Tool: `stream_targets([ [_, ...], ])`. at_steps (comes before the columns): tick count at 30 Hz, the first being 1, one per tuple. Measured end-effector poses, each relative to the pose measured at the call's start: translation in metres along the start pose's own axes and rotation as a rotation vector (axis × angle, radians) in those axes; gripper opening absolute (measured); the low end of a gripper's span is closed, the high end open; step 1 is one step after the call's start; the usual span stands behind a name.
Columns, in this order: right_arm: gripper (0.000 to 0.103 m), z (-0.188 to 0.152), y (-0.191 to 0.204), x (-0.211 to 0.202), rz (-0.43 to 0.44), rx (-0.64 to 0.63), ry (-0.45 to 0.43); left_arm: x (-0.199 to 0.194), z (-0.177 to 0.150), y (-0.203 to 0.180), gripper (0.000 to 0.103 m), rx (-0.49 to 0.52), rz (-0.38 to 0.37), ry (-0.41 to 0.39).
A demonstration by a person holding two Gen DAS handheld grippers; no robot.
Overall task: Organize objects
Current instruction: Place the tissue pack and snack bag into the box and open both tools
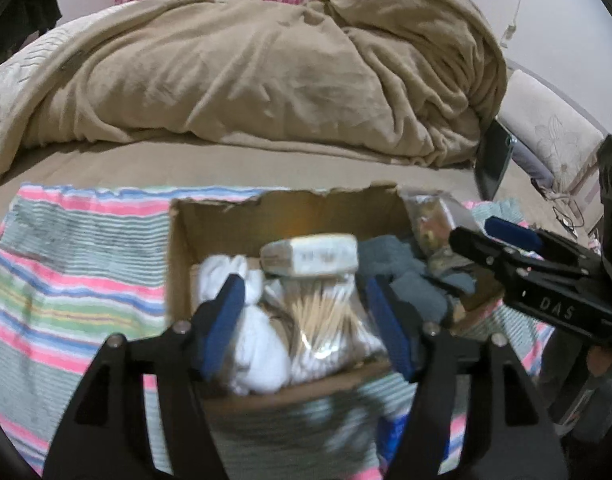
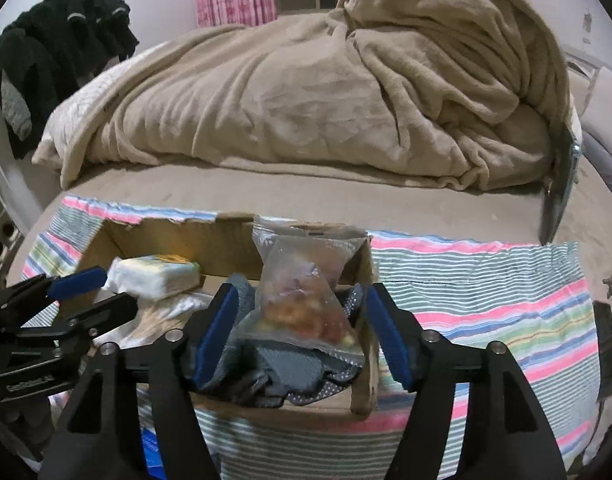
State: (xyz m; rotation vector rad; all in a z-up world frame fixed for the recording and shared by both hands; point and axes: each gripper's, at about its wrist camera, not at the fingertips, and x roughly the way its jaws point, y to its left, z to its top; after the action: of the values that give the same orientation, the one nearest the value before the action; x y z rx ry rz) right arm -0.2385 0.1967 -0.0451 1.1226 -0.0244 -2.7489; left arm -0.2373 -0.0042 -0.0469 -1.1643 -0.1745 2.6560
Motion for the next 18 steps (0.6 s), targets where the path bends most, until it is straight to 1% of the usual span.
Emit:
stream_targets([
  [5,0.071,-0.004,0.000,-0.025,0.016,0.019,-0.036,-0.033,-0.012,0.003,0.066,-0.014,0.019,-0.038],
  [11,0.071,-0.010,0.002,-0.057,0.033,0.034,-0.068,-0.074,-0.030,0.004,0.066,-0.034,0.025,-0.085],
  [18,0.071,-0.019,0.010,-0.094,0.072,0.029,-0.095,-0.118,-0.042,-0.007,0.068,-0.018,0.028,-0.138],
])
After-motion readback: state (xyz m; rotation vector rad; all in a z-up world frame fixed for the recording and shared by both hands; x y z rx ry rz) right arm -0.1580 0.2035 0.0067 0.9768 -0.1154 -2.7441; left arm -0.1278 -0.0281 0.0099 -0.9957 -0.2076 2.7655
